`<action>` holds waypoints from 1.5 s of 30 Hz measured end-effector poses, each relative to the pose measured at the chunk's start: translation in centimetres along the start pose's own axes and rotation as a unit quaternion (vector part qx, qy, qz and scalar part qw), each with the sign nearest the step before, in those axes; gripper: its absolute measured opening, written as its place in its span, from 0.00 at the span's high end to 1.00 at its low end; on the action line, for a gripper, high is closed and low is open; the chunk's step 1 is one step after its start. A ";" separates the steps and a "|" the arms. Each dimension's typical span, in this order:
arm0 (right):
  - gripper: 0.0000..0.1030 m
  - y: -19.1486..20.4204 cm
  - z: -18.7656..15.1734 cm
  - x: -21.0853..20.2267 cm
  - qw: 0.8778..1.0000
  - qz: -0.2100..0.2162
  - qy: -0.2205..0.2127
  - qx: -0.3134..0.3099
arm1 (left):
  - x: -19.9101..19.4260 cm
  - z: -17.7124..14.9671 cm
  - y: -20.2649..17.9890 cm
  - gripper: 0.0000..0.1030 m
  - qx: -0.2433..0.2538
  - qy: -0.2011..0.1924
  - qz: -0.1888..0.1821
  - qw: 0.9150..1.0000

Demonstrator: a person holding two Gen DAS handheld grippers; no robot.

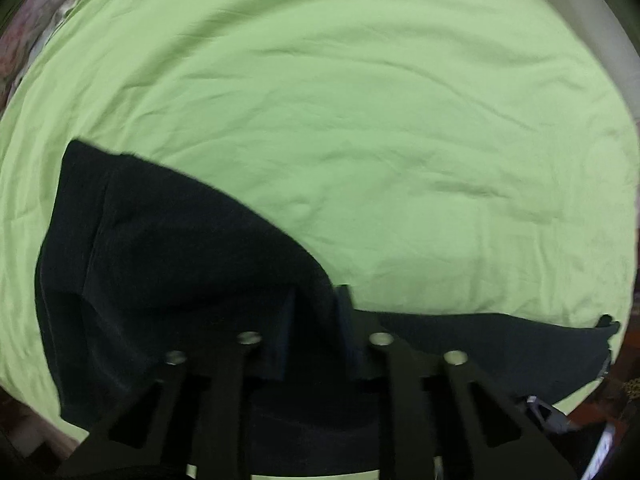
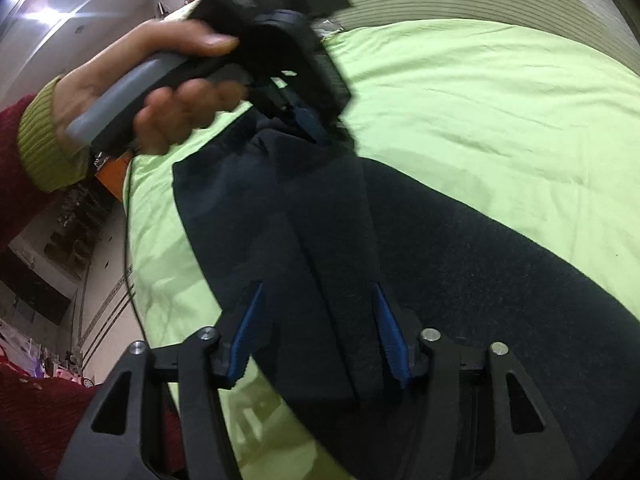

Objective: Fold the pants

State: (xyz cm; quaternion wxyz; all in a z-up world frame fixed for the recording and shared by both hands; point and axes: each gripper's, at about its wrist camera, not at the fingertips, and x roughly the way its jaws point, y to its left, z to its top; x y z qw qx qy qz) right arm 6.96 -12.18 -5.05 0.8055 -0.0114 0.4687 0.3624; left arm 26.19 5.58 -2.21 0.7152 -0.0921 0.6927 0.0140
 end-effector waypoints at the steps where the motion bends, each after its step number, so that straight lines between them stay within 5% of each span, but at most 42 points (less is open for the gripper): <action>1: 0.78 -0.2 -0.2 0.1 1.000 -0.005 0.002 0.001 | -0.5 -0.7 0.6 0.92 -0.001 -0.012 -0.012 1.000; 4: 0.93 -0.4 -0.2 -0.5 1.000 -0.006 -0.009 -0.002 | -2.5 -3.0 0.8 0.96 0.001 -0.059 -0.033 0.998; 8: 0.94 0.5 -0.5 -2.3 0.999 0.007 -0.028 -0.022 | -5.1 -7.0 3.0 0.97 -0.008 -0.127 -0.079 0.989; 13: 0.94 2.5 -0.6 -4.2 0.998 0.011 -0.032 -0.062 | -7.9 -11.9 7.6 0.97 -0.055 -0.200 -0.157 0.966; 19: 0.96 3.8 -1.1 -4.2 0.996 -0.003 -0.012 -0.092 | -6.5 -19.1 11.2 0.97 -0.112 -0.239 -0.208 0.942; 30: 0.99 4.0 -1.8 -2.7 0.996 -0.028 0.037 -0.072 | 1.8 -23.3 13.8 0.97 -0.164 -0.223 -0.250 0.928; 32: 0.93 4.5 -1.6 -2.8 0.997 -0.026 0.027 -0.063 | 2.5 -23.5 13.9 0.96 -0.165 -0.225 -0.251 0.927; 35: 0.50 5.5 -1.5 -2.6 0.998 -0.030 0.013 -0.061 | 2.9 -24.3 14.5 0.97 -0.163 -0.227 -0.253 0.926; 38: 0.47 6.4 -1.6 -2.1 0.997 -0.042 0.005 -0.072 | 2.0 -24.6 15.9 0.90 -0.169 -0.235 -0.245 0.925; 45: 0.47 8.7 -1.4 1.1 0.982 -0.116 0.038 -0.144 | 0.0 -24.3 20.6 0.69 -0.237 -0.277 -0.254 0.896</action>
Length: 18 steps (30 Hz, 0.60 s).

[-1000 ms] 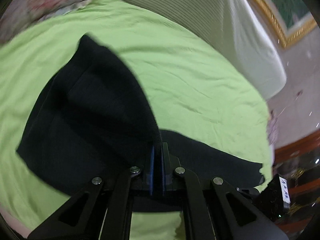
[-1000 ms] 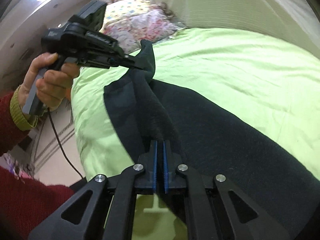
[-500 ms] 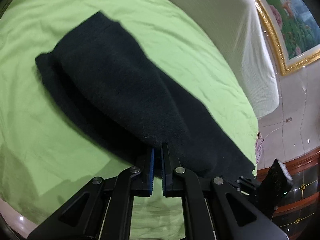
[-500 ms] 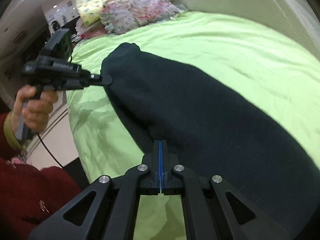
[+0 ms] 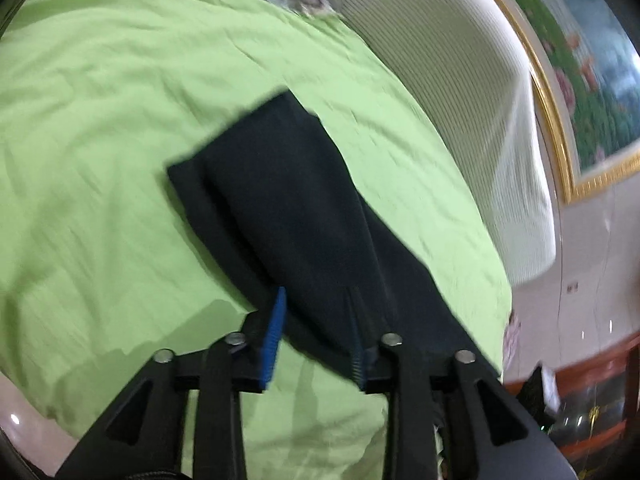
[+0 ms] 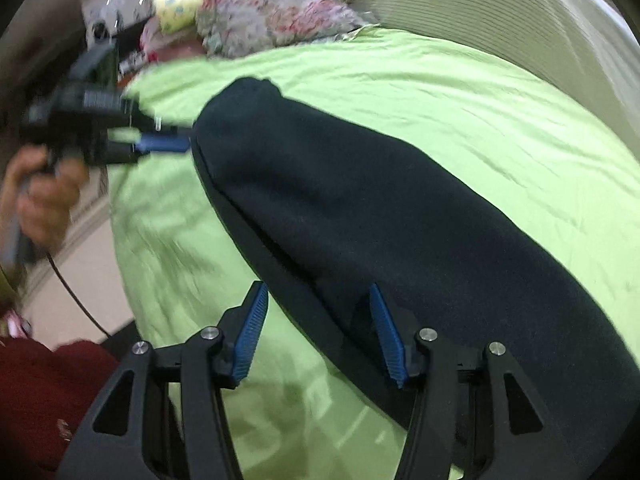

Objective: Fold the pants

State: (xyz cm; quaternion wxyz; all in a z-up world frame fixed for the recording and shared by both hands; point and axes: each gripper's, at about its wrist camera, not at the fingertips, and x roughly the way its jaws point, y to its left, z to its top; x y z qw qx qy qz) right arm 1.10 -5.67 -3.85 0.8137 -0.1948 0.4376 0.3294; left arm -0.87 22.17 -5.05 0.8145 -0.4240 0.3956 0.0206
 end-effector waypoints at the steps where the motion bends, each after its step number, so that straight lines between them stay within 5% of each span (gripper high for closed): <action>1: 0.47 0.4 0.4 0.5 1.000 -0.011 0.003 -0.012 | 0.0 0.5 0.2 0.66 -0.004 -0.004 -0.001 1.000; 6: 0.49 1.3 1.5 3.0 0.997 -0.049 0.028 -0.050 | 2.4 2.2 0.7 0.66 -0.011 0.009 0.029 0.999; 7: 0.53 1.2 1.4 3.4 0.997 -0.051 0.030 -0.051 | 2.5 2.3 1.1 0.75 -0.014 0.009 0.034 0.999; 9: 0.86 1.0 1.4 3.5 0.997 -0.053 0.031 -0.045 | 3.2 2.4 1.3 0.89 -0.013 0.008 0.047 0.999; 11: 0.93 0.9 1.6 2.9 0.998 -0.047 0.026 -0.039 | 2.9 2.4 1.5 0.94 -0.003 0.003 0.046 0.999; 18: 0.94 1.6 2.3 -0.7 1.000 0.000 0.001 -0.025 | -0.1 2.5 0.8 0.96 0.037 -0.031 0.042 0.998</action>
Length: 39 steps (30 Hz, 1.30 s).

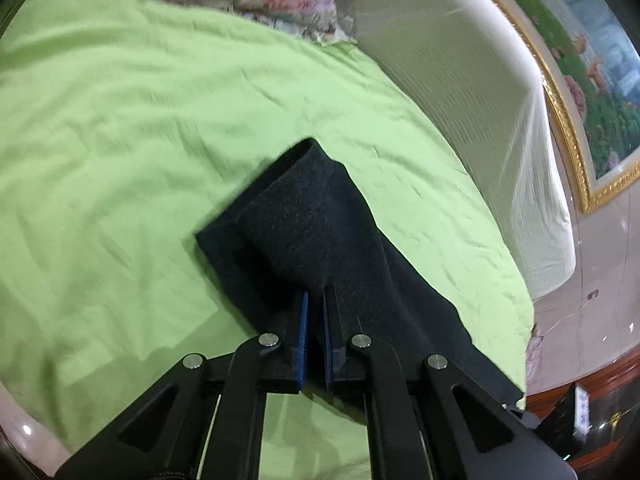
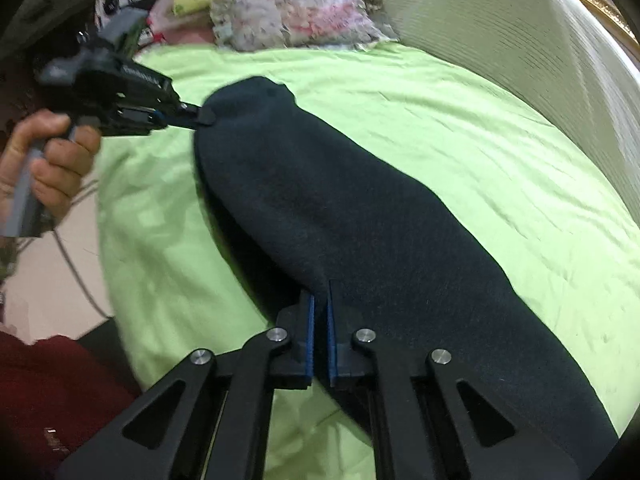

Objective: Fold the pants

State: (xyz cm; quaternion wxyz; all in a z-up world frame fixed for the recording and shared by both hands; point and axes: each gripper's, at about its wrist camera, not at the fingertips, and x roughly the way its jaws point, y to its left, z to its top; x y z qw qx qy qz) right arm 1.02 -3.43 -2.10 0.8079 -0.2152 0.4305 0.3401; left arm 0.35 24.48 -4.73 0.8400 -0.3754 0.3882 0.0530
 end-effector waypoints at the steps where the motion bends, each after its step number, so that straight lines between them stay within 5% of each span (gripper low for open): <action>1: 0.94 0.0 -0.2 0.2 1.000 0.007 0.006 0.001 | -0.2 -0.2 0.4 0.96 0.004 0.001 0.008 1.000; 7: 0.85 -0.8 -1.0 3.1 0.998 0.028 0.047 0.041 | 1.1 -0.9 2.6 0.92 -0.012 0.016 0.021 1.000; 9: 0.67 -1.1 -1.3 2.2 0.996 0.058 0.036 0.063 | 0.5 -1.1 2.8 0.86 -0.004 0.014 0.027 1.000; 14: 0.66 -3.6 0.8 -0.8 0.988 0.108 -0.020 0.111 | -1.3 -1.5 3.8 0.54 -0.028 0.012 0.028 0.999; 18: 0.66 -9.7 3.7 -0.3 0.976 0.079 -0.050 0.197 | -0.8 -0.7 4.1 0.45 -0.051 0.020 0.020 0.998; 22: 0.66 -13.8 5.6 4.2 0.969 0.063 0.015 0.238 | 0.6 0.3 3.9 0.43 -0.055 0.029 0.033 0.997; 27: 0.66 -13.6 5.8 9.7 0.970 0.075 0.099 0.208 | 1.7 0.8 3.7 0.43 -0.041 0.026 0.046 0.998; 32: 0.67 -11.0 5.1 9.1 0.980 0.071 0.110 0.150 | 2.1 0.4 3.3 0.45 -0.030 0.011 0.052 0.998; 34: 0.74 -10.6 5.1 8.9 0.983 0.074 0.113 0.122 | 2.7 0.7 2.7 0.46 -0.019 0.005 0.062 0.998; 39: 0.88 -9.1 5.5 7.2 0.990 0.047 0.108 0.083 | 3.5 1.2 1.9 0.65 0.005 -0.009 0.066 0.998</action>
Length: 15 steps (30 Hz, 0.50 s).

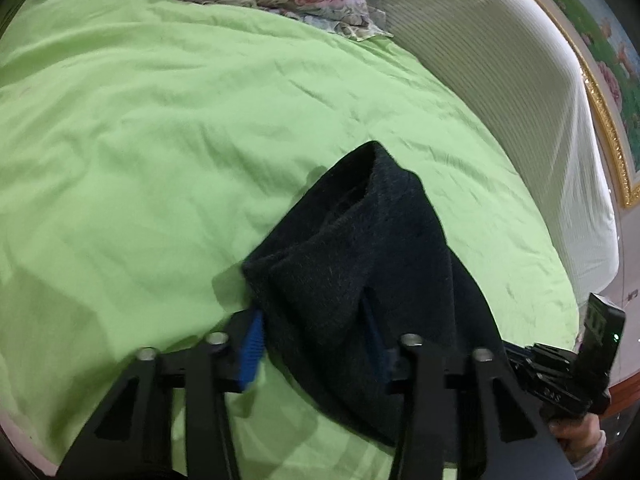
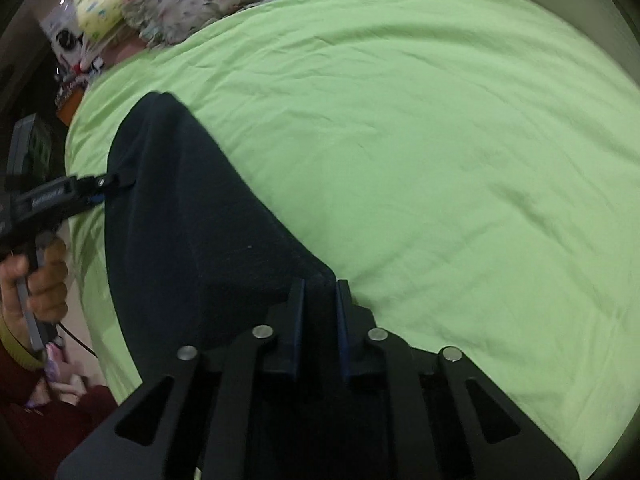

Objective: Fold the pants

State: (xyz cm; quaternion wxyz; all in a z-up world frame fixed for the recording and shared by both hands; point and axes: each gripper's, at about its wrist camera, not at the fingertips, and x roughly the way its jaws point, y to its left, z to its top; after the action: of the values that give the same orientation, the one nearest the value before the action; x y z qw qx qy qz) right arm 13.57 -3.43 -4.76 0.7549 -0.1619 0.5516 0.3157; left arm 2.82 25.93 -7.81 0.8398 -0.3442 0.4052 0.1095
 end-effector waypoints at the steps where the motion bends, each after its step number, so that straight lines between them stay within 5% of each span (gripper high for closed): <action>1: 0.88 0.5 -0.1 -0.8 1.000 -0.006 -0.009 -0.006 | -0.1 0.1 0.1 0.72 0.001 0.000 -0.007 1.000; 6: 0.89 1.4 -0.2 -5.4 0.995 -0.049 -0.084 -0.014 | -3.7 -0.2 0.1 0.80 0.012 -0.024 -0.047 0.999; 10: 0.90 1.2 0.5 -4.6 0.990 -0.099 -0.101 -0.017 | -7.0 -0.9 1.0 0.80 -0.004 -0.046 -0.090 0.995; 15: 0.91 1.3 1.0 0.5 0.982 -0.174 -0.075 -0.018 | -5.5 -0.6 0.9 0.81 0.039 -0.045 -0.059 0.996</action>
State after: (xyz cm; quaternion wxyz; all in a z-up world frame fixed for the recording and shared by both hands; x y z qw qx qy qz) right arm 13.58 -1.70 -4.74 0.8345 -0.2446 0.4512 0.2006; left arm -1.54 26.74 -4.39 0.8751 -0.3293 0.3496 0.0590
